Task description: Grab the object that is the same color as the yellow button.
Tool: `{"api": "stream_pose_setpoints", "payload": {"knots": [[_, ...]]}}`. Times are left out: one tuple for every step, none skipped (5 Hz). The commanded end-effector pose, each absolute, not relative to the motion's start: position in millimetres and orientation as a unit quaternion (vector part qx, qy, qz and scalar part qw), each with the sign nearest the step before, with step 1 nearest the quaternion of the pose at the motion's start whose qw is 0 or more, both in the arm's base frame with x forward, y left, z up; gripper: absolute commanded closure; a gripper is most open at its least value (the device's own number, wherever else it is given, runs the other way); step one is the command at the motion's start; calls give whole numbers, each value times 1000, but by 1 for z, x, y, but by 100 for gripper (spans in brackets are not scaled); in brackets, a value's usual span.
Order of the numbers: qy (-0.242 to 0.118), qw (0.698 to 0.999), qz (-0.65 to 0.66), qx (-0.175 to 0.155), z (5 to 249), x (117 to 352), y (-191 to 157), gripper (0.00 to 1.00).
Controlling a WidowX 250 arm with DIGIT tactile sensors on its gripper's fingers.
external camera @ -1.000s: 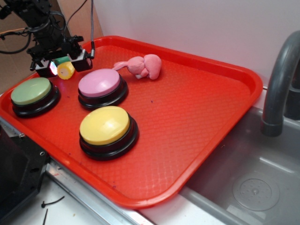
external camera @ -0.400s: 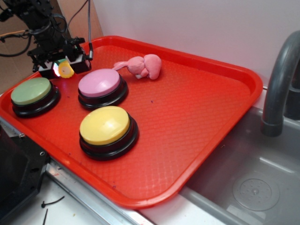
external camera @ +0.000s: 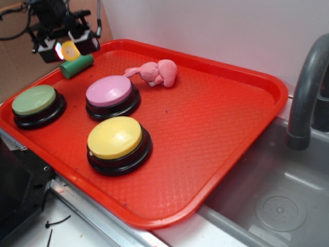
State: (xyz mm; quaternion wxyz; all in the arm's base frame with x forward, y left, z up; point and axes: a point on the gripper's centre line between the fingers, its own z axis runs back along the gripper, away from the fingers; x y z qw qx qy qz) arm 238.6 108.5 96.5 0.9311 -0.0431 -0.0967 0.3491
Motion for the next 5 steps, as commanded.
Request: {"api": "stream_pose_setpoints", "payload": {"knots": [[-115, 948, 294, -36, 171, 254, 43, 100], [-123, 955, 266, -32, 190, 254, 13, 100], [-112, 963, 244, -35, 209, 252, -18, 100], [-102, 968, 224, -50, 209, 251, -33, 100], [-66, 974, 207, -56, 198, 254, -44, 100]]}}
